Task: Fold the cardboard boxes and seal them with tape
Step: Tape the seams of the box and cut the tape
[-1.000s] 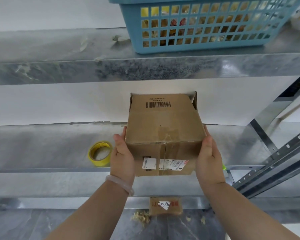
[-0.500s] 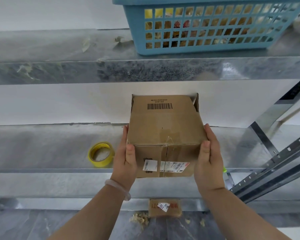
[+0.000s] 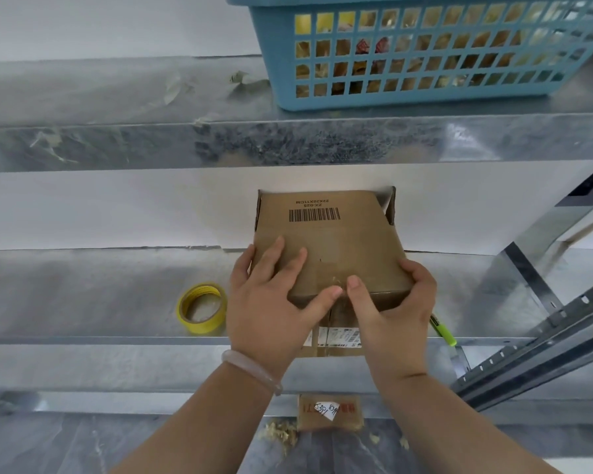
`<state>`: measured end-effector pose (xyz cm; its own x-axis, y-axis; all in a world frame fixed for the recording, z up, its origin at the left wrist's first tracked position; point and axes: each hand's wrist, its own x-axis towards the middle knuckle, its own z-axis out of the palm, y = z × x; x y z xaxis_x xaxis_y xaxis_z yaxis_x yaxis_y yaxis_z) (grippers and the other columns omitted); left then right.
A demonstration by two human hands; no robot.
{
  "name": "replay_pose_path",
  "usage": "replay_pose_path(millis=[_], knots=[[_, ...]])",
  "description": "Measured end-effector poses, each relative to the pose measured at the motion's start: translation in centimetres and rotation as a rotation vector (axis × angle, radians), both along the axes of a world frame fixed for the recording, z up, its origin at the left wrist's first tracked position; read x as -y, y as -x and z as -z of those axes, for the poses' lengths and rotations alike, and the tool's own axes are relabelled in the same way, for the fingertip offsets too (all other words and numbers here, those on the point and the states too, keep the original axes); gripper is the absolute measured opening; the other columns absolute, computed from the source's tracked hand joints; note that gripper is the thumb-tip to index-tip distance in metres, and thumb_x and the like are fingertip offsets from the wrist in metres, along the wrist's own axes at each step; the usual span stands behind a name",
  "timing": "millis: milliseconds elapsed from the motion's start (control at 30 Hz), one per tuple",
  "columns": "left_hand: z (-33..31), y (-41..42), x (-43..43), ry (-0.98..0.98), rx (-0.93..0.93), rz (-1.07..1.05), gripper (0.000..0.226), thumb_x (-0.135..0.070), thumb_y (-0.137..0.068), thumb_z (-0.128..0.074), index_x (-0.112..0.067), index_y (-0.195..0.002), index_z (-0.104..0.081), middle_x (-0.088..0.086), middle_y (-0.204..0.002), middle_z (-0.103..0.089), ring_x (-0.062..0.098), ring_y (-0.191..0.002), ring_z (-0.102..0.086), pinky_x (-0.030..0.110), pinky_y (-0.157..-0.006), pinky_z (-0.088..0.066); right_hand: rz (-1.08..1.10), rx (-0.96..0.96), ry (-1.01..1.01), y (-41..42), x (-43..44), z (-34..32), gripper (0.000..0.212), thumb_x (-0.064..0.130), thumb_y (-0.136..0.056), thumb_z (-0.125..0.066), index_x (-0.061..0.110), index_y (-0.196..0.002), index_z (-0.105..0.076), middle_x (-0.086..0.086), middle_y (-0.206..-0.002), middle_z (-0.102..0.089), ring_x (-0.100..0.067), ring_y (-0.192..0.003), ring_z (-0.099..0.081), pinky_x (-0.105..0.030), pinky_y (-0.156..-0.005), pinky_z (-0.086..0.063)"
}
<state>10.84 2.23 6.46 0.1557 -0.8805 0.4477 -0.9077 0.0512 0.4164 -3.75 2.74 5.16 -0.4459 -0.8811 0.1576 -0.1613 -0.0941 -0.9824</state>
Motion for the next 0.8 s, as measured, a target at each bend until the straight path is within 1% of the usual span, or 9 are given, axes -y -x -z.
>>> replay_pose_path(millis=[100,233,300,400,500,567,600,700,800], knots=[[0.5,-0.3,0.4,-0.002,0.056,0.045,0.073,-0.080,-0.077,-0.036,-0.031,-0.122,-0.065,-0.002,-0.141,-0.052,0.033,-0.136,-0.034,0.038,-0.113,-0.027,0.001,-0.020,0.025,0.1,0.1,0.4,0.068,0.048,-0.072,-0.074,0.033,-0.128,-0.039,0.012,-0.127,-0.041,0.009,-0.112,-0.045,-0.005,-0.080,-0.043],[1.3,-1.2,0.6,0.059,0.119,0.144,0.064,-0.071,-0.089,-0.034,-0.027,-0.124,-0.065,0.003,-0.139,-0.054,0.038,-0.133,-0.040,0.045,-0.114,-0.027,-0.011,-0.100,0.031,0.4,-0.1,0.6,0.064,0.060,-0.075,-0.059,0.033,-0.130,-0.039,0.017,-0.126,-0.040,0.000,-0.114,-0.047,-0.012,-0.087,-0.042],[1.6,-1.6,0.7,0.072,0.137,0.195,0.059,-0.065,-0.095,-0.032,-0.026,-0.126,-0.064,0.005,-0.140,-0.053,0.038,-0.132,-0.042,0.049,-0.113,-0.028,-0.026,-0.133,0.059,0.7,-0.2,0.8,0.058,0.059,-0.080,-0.051,0.032,-0.131,-0.040,0.023,-0.122,-0.040,0.002,-0.114,-0.045,-0.006,-0.087,-0.038],[1.7,-2.0,0.7,0.076,0.082,0.261,0.050,-0.055,-0.100,-0.031,-0.027,-0.128,-0.061,0.001,-0.142,-0.050,0.035,-0.133,-0.042,0.048,-0.114,-0.027,-0.040,-0.194,0.085,1.2,-0.3,1.4,0.050,0.055,-0.090,-0.042,0.030,-0.134,-0.040,0.024,-0.124,-0.041,-0.001,-0.118,-0.044,-0.013,-0.093,-0.036],[1.7,-2.5,0.0,0.099,-0.233,0.245,0.047,-0.049,-0.094,-0.043,-0.029,-0.136,-0.048,-0.005,-0.147,-0.043,0.018,-0.140,-0.034,0.028,-0.113,-0.030,-0.083,-0.138,0.058,1.8,-0.2,1.2,0.046,0.051,-0.093,-0.047,0.035,-0.135,-0.039,0.025,-0.121,-0.046,0.008,-0.113,-0.047,-0.005,-0.086,-0.039],[1.6,-2.4,-0.7,0.114,-0.476,0.240,0.064,-0.046,-0.089,-0.053,-0.031,-0.146,-0.027,-0.016,-0.149,-0.034,0.001,-0.136,-0.034,0.013,-0.105,-0.032,-0.149,0.023,0.019,2.0,-0.5,0.9,0.050,0.049,-0.093,-0.055,0.038,-0.138,-0.035,0.028,-0.122,-0.047,0.017,-0.106,-0.051,-0.006,-0.084,-0.045],[1.6,-2.0,-1.1,0.118,-0.618,0.242,0.072,-0.041,-0.088,-0.057,-0.032,-0.147,-0.018,-0.024,-0.146,-0.032,-0.006,-0.132,-0.035,0.009,-0.101,-0.034,-0.179,0.102,-0.004,2.1,-0.7,0.8,0.056,0.049,-0.091,-0.056,0.037,-0.141,-0.032,0.025,-0.125,-0.048,0.019,-0.104,-0.051,-0.008,-0.085,-0.048],[1.6,-0.4,-1.6,0.088,-0.995,0.192,0.085,-0.032,-0.083,-0.063,-0.034,-0.150,-0.010,-0.025,-0.142,-0.036,-0.008,-0.125,-0.044,0.016,-0.096,-0.045,-0.208,0.220,-0.064,2.2,-0.9,0.9,0.074,0.048,-0.083,-0.051,0.029,-0.150,-0.028,0.014,-0.132,-0.048,0.025,-0.100,-0.050,-0.001,-0.077,-0.045],[1.8,0.3,-1.5,0.076,-1.051,0.116,0.097,-0.041,-0.075,-0.071,-0.031,-0.151,-0.013,-0.015,-0.142,-0.042,-0.004,-0.119,-0.052,0.016,-0.090,-0.049,-0.186,0.289,-0.103,1.8,-0.9,0.5,0.081,0.055,-0.074,-0.058,0.032,-0.146,-0.032,0.012,-0.129,-0.051,0.017,-0.099,-0.054,-0.001,-0.070,-0.045]])
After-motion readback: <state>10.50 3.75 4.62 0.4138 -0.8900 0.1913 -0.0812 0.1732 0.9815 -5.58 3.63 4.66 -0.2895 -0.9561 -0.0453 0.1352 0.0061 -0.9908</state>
